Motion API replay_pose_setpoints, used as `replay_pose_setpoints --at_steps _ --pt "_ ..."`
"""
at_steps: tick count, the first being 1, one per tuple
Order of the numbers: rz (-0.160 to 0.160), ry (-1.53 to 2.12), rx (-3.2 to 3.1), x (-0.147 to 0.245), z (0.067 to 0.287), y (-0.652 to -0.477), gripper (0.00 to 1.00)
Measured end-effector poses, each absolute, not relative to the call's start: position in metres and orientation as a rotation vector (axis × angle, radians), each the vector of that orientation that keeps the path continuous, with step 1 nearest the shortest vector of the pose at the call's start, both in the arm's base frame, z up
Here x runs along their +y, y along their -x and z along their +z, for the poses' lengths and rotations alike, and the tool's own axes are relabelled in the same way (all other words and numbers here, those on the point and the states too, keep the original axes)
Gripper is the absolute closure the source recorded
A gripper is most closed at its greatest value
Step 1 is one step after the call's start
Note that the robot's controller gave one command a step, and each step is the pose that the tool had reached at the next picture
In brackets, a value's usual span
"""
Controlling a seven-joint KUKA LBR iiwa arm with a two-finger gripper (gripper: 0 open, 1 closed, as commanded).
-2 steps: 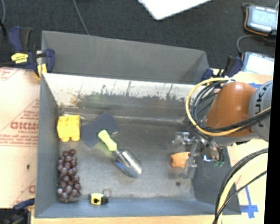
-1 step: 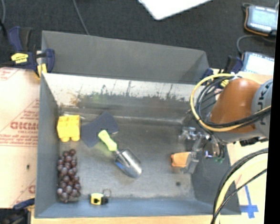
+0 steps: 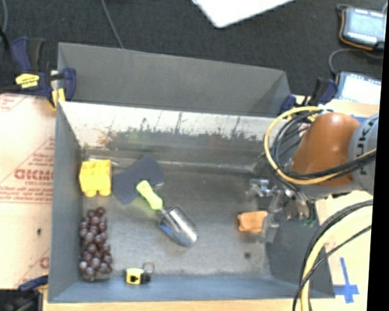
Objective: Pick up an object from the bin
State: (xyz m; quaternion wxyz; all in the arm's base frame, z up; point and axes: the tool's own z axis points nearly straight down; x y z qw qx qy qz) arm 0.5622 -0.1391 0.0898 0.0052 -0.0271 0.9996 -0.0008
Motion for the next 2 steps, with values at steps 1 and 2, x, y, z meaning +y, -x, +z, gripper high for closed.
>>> replay_pose_setpoints --at_steps 1,2 --pt "-0.003 0.141 3.129 -0.1449 0.0785 -0.5640 0.00" --pt "-0.009 0.570 3.073 -0.1427 0.0834 -0.5719 1.00"
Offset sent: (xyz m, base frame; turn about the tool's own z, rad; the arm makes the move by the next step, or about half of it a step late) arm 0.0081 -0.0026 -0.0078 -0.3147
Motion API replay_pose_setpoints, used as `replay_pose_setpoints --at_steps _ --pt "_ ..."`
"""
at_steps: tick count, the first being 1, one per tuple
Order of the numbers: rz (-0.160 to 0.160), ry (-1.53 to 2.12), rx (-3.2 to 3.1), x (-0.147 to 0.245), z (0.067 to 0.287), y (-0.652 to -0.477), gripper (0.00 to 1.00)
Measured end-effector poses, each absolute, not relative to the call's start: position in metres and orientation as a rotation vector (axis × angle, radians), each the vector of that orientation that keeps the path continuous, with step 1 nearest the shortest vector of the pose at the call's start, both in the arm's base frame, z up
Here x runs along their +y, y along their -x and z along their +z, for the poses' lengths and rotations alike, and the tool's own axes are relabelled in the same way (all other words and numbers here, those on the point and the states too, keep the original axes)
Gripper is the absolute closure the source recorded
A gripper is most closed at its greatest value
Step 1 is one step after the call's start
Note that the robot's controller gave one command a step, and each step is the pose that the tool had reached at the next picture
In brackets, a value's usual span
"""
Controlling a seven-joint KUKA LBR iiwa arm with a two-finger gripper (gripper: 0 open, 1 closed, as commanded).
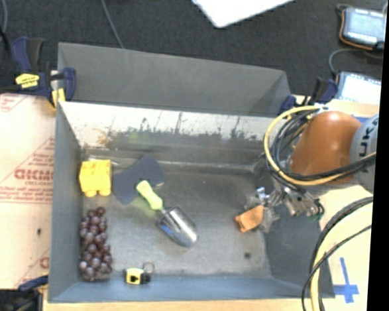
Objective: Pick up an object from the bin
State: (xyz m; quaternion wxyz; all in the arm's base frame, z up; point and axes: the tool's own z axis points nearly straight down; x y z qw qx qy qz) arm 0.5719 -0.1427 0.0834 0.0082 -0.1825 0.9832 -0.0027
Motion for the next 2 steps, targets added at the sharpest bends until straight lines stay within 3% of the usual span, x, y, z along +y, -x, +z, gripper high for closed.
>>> replay_pose_setpoints --at_steps 1,2 --pt "-0.008 0.570 3.073 -0.143 0.083 -0.572 1.00" --pt "-0.018 0.565 3.061 -0.150 0.264 -0.580 1.00"
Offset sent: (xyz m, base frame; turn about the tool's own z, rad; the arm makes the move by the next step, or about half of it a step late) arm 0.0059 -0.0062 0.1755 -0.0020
